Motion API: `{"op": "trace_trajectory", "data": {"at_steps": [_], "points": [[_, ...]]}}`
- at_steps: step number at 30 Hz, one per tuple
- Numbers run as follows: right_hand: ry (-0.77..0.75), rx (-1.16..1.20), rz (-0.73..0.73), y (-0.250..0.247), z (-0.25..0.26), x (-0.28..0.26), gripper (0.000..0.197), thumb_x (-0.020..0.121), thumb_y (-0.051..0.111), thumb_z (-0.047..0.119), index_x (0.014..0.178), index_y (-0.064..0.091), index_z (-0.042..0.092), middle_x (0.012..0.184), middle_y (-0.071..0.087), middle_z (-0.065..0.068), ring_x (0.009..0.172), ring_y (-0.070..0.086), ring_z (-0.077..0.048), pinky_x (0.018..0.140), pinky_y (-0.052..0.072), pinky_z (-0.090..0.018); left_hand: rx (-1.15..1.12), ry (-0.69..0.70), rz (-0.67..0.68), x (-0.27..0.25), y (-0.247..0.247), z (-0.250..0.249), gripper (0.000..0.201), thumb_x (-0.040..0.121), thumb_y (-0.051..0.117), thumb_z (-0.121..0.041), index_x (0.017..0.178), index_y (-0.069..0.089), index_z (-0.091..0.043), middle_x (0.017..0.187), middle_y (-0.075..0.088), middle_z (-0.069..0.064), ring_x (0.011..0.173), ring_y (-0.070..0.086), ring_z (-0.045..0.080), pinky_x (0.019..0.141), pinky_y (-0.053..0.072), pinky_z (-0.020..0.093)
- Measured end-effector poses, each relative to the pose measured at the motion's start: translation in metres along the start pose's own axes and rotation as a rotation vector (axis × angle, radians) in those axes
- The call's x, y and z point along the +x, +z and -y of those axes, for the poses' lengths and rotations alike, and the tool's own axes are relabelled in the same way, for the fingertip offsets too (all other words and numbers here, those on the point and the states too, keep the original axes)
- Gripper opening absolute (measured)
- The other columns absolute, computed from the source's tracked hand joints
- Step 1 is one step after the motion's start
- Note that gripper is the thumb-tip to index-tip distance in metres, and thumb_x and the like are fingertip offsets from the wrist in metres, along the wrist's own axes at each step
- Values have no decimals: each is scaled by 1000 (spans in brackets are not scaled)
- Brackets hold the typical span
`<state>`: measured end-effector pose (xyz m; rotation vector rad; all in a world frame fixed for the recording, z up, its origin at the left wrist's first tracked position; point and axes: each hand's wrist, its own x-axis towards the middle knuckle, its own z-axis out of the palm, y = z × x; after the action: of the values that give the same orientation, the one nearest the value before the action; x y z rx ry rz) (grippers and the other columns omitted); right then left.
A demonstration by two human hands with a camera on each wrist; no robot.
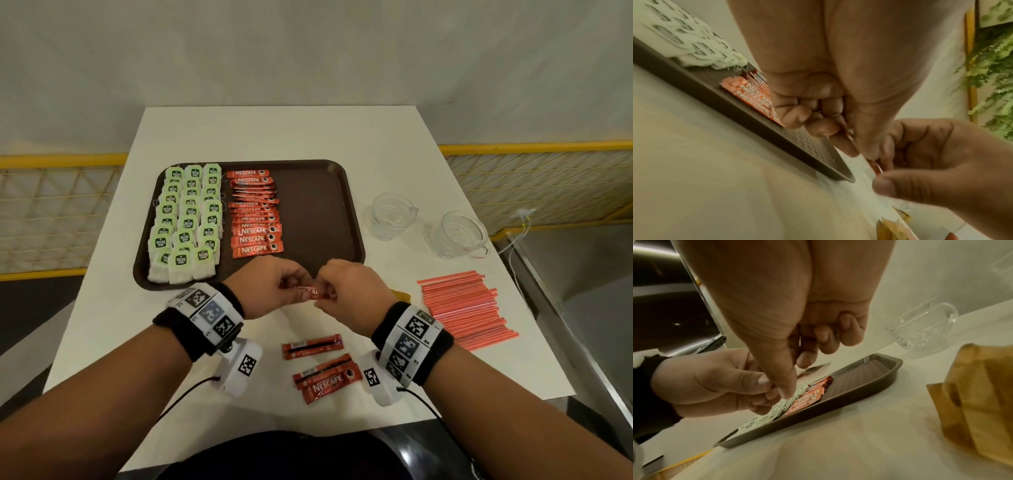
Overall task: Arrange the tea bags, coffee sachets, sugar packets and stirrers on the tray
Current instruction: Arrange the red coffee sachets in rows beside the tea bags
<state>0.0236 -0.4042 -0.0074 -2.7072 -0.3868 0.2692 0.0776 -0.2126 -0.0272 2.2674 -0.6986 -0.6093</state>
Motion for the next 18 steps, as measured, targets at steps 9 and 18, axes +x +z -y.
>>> {"op": "trace_trajectory", "data": {"at_steps": [9,18], "points": [[-9,-204,496,23,-2,-5,33,79,76,46,99,63,23,98,64,1,87,56,-20,73,46,-32,303,-321,-321,0,-38,39,21,85,71,-36,104,70,-28,96,66,-7,89,60,11,83,49,29],[-2,-190,506,27,-3,-9,17,85,74,31,89,60,21,96,65,2,88,56,-19,72,41,-30,467,-496,-277,17,-34,43,37,76,77,-45,107,67,-30,111,64,-4,102,61,20,89,53,37]]}}
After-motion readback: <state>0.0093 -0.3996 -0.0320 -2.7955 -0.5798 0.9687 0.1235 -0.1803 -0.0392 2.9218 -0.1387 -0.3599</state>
